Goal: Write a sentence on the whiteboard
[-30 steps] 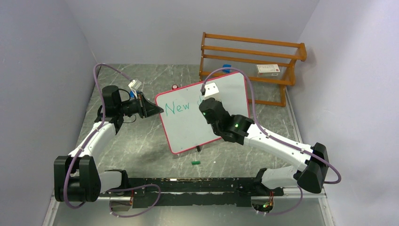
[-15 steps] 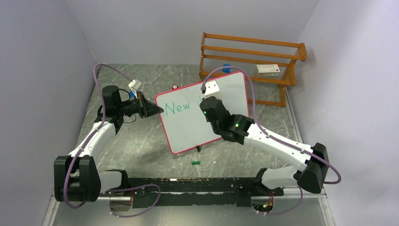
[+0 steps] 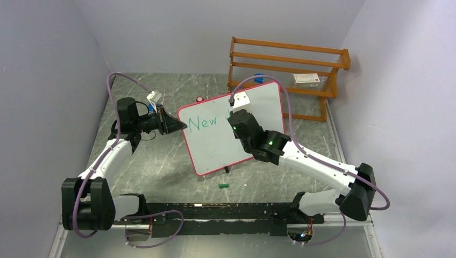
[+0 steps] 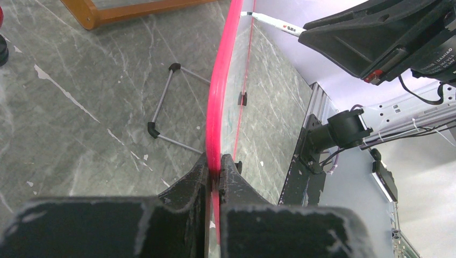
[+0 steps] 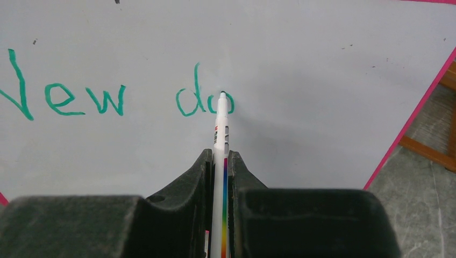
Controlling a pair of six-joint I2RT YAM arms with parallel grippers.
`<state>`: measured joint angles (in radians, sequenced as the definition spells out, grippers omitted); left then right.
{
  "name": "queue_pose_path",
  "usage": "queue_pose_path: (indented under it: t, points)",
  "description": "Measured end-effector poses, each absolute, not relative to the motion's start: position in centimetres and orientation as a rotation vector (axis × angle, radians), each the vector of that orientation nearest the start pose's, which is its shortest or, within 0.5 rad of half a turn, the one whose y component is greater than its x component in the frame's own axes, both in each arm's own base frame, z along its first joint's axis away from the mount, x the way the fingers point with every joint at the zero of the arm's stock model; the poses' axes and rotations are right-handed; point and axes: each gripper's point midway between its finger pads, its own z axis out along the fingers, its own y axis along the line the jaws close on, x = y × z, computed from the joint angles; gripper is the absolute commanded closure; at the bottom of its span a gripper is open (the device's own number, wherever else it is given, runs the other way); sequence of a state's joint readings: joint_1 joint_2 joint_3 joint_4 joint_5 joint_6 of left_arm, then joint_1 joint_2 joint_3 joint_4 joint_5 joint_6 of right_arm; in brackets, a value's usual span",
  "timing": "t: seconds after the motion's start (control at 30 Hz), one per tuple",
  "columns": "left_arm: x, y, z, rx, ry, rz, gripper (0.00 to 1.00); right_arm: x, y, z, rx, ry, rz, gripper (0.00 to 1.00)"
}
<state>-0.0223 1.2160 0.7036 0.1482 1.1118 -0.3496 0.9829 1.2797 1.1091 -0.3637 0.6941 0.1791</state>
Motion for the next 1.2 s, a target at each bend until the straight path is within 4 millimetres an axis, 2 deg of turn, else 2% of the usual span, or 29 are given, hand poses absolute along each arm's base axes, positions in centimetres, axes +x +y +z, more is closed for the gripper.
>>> queue_pose_path:
  t: [0.73, 1.0, 1.2]
  points:
    - [28.3, -17.0, 20.7, 0.461, 1.875, -1.309, 0.95, 28.3, 24.4, 24.1, -0.416, 1.941, 0.066, 1.00]
    - [28.3, -17.0, 20.7, 0.461, 1.875, -1.309, 0.95, 28.2, 23.3, 25.7, -0.368, 1.908, 0.068, 1.00]
    - [28.3, -17.0, 20.7, 0.461, 1.875, -1.309, 0.95, 28.6, 22.5, 25.6, -0.344, 1.911, 0.034, 1.00]
